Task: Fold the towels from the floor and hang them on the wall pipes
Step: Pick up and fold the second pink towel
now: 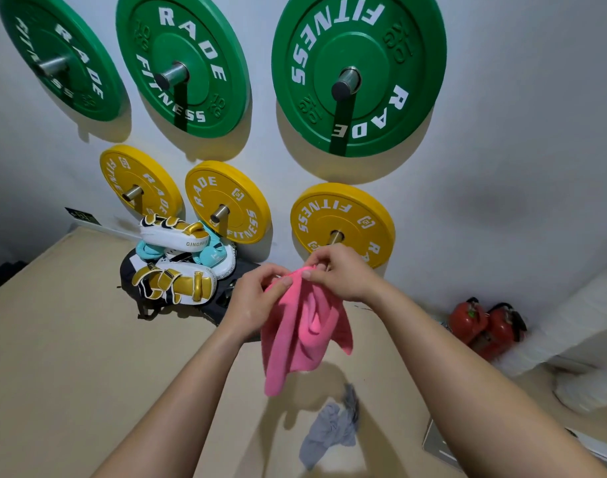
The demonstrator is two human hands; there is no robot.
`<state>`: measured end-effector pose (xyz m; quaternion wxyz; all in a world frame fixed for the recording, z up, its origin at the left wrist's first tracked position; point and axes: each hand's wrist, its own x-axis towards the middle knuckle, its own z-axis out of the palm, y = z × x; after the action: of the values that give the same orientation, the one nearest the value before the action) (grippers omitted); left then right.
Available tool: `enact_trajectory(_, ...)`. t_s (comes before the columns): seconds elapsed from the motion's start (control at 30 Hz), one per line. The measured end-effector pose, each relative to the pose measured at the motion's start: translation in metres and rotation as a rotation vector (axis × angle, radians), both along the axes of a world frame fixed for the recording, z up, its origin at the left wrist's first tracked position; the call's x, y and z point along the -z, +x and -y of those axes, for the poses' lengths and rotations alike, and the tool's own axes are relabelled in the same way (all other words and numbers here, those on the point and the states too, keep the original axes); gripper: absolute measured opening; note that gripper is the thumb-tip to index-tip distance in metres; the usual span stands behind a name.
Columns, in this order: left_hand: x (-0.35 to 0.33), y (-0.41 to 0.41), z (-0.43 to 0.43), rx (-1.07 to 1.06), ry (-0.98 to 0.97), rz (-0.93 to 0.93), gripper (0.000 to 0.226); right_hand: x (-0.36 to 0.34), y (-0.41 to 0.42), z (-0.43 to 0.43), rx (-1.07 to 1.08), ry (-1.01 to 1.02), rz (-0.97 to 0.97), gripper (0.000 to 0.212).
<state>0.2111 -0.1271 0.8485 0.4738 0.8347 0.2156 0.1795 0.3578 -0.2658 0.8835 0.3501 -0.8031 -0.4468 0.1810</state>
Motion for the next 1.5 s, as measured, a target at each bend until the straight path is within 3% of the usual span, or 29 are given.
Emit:
enact_trajectory(0.23,0.017,-0.023,-0.005,-0.032,0.008,-0.065,0.02,-0.035,0.016,-0.004,-0.057,0.076,0.114,0.011)
enact_trajectory(0.6,0.024,-0.039,-0.02,-0.099,0.056,-0.136,0.008,-0.057,0.082,0.04,0.227,0.129,0.157,0.015)
enact_trajectory(0.7,0.018,-0.03,-0.015,-0.144,-0.006,-0.12,0.016,-0.051,0.082,0.04,0.25,0.136,0.145,0.015)
enact_trajectory(0.83,0.011,-0.025,-0.009,-0.196,-0.085,-0.129,0.009,-0.047,0.087,0.04,0.307,0.148,0.153,0.015)
enact_trajectory(1.13,0.009,-0.032,-0.014,-0.089,-0.029,-0.143,0.042,-0.035,0.096,0.044,0.396,0.088,0.152,0.014)
enact_trajectory(1.3,0.012,-0.042,-0.023,-0.094,-0.007,-0.129,0.014,-0.023,0.1,0.045,0.436,0.054,0.145,0.016)
enact_trajectory(1.5,0.02,-0.055,-0.038,-0.24,0.108,-0.182,0.011,-0.004,0.102,0.051,0.447,-0.005,0.127,0.019)
